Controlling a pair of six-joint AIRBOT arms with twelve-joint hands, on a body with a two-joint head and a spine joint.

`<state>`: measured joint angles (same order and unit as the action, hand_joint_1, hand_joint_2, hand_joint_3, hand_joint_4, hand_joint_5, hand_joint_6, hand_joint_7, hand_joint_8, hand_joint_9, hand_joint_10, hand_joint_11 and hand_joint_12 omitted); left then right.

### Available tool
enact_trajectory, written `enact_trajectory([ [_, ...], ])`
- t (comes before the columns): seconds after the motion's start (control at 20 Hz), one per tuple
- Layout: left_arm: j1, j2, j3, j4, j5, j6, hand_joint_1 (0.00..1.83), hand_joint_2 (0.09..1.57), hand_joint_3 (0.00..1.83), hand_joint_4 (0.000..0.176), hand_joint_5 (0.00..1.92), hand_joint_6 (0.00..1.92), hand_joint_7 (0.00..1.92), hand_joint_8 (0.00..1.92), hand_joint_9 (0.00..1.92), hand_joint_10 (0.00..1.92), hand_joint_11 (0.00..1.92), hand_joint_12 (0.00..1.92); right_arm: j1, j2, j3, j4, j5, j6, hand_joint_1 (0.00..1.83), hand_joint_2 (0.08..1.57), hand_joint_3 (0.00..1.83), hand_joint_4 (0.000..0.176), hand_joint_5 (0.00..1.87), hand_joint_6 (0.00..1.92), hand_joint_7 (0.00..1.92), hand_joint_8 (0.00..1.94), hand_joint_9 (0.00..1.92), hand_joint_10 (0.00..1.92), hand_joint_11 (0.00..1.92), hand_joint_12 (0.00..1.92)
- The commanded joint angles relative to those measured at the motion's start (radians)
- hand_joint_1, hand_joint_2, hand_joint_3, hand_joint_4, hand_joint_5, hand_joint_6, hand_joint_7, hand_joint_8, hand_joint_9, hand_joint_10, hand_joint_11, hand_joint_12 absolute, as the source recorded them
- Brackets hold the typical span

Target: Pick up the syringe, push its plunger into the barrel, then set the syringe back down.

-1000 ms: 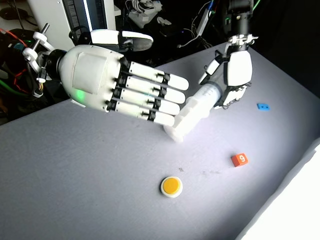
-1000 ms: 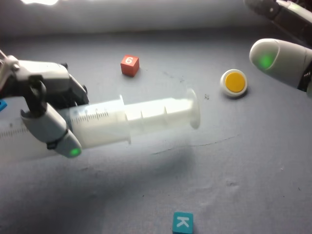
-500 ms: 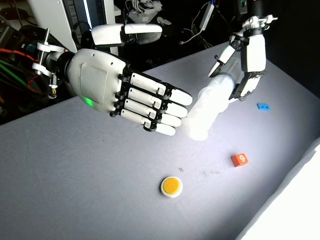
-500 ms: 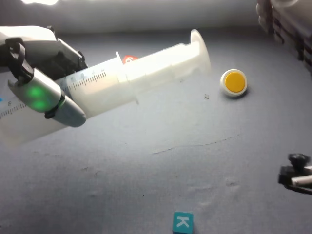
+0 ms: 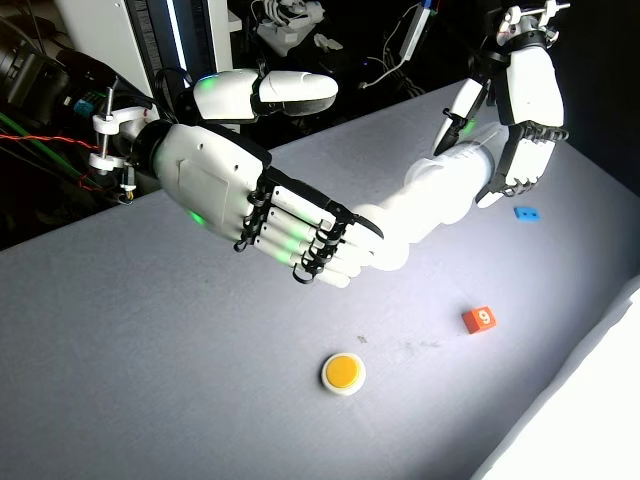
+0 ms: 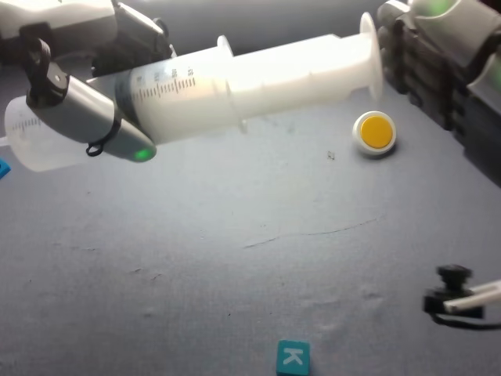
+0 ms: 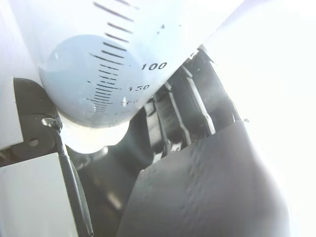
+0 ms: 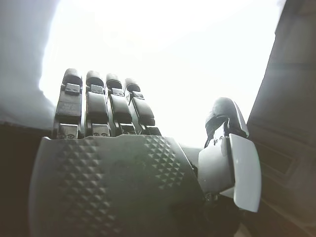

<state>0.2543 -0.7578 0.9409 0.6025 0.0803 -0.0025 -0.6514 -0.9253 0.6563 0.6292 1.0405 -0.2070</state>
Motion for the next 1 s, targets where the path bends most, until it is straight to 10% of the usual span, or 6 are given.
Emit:
enact_trajectory([
  [0.0, -0.021, 0.004, -0.002, -0.009, -0.111, -0.011, 1.37, 1.14, 0.00, 0.000, 0.81, 1.30, 0.99, 0.79, 0.91, 1.22, 0.72, 1.27, 0.019, -0.009, 0.011, -0.058, 0.136, -0.012, 0.00, 1.07, 0.00, 0.000, 0.00, 0.00, 0.00, 0.00, 0.00, 0.00, 0.00, 0.00],
  [0.95, -0.037, 0.006, -0.005, -0.037, -0.147, -0.011, 1.37, 1.14, 0.00, 0.000, 0.81, 1.31, 0.97, 0.82, 0.91, 1.23, 0.70, 1.30, 0.053, -0.218, 0.040, -0.077, 0.160, -0.128, 0.00, 1.08, 0.00, 0.000, 0.00, 0.00, 0.00, 0.00, 0.00, 0.00, 0.00, 0.00],
])
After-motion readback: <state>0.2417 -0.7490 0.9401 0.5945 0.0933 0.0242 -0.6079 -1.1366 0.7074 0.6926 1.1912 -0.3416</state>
